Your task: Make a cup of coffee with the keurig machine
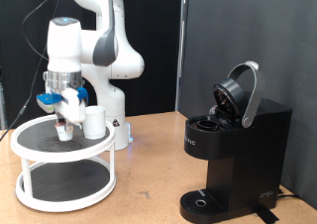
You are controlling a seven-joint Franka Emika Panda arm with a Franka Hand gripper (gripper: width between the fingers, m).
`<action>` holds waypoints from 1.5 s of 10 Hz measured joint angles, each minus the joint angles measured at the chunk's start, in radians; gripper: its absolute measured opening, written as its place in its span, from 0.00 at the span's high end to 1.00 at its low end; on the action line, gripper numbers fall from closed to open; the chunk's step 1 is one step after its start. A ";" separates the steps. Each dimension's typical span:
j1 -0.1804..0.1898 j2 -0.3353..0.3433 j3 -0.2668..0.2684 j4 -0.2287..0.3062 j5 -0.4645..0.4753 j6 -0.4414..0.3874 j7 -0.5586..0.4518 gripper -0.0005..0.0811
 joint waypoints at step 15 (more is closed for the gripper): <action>0.236 -0.024 -0.098 0.219 0.839 -0.366 -0.160 0.53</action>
